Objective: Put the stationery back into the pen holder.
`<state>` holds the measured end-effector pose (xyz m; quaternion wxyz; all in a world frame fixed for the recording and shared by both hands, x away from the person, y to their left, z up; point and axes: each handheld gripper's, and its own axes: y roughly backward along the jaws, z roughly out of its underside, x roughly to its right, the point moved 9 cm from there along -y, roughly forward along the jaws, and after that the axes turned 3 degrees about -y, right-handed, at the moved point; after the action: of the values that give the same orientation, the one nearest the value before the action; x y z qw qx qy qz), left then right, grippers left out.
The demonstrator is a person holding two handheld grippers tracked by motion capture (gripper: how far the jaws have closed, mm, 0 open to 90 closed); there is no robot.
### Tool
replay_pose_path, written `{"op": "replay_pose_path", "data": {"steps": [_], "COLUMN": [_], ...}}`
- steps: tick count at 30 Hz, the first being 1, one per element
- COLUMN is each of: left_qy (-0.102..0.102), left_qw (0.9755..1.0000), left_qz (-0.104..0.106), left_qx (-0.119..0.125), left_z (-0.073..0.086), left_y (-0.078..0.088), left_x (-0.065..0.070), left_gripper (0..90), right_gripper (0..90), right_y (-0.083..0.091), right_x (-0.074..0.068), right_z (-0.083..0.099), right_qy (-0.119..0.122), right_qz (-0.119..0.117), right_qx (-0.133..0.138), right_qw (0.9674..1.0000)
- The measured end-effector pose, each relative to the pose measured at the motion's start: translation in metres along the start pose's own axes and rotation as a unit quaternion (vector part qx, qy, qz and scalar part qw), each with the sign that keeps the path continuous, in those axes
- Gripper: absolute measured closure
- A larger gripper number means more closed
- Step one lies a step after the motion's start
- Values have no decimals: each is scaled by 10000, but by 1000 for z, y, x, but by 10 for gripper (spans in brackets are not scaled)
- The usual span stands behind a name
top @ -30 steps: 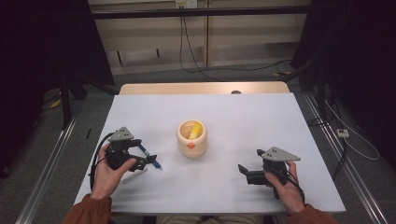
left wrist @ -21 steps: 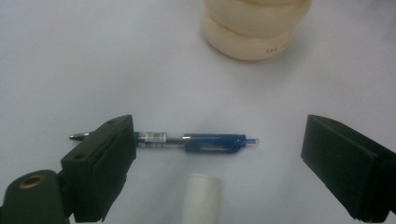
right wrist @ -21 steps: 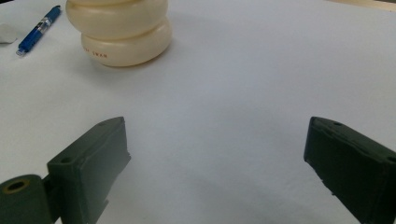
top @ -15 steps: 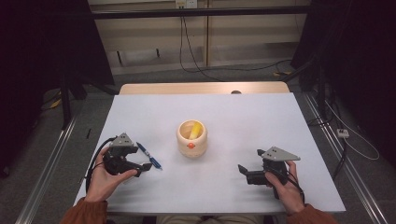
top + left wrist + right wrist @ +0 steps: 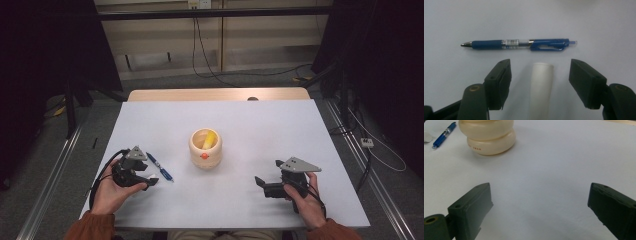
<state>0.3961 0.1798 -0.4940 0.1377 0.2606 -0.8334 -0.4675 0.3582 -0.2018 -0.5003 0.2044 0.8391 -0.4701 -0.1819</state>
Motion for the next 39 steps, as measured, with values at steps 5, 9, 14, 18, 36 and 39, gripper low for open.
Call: {"op": "replay_pose_path", "data": {"steps": [5,9,14,18,36,39], "left_qy": [-57,-80,-118,-217,-73,-9], "left_qw": [9996,9993,9987,9983,9979,9985], "left_qz": [44,18,56,6,159,140], "left_qx": [-267,-372,-498,-547,-625,-532], "left_z": [5,6,7,7,7,7], "left_y": [-7,-9,-12,-15,-18,-17], "left_x": [2,3,3,3,1,1], "left_gripper": [433,507,565,600,673,673], "right_gripper": [48,48,49,48,49,49], "right_y": [0,0,0,0,0,0], "right_x": [-1,-1,0,-1,-1,-1], "right_z": [0,0,0,0,0,0], "right_qy": [7,3,35,33,52,51], "right_qz": [-3,1,13,7,13,12], "right_qx": [2,-11,4,-4,1,4], "right_qw": [10000,10000,10000,10000,10000,10000]}}
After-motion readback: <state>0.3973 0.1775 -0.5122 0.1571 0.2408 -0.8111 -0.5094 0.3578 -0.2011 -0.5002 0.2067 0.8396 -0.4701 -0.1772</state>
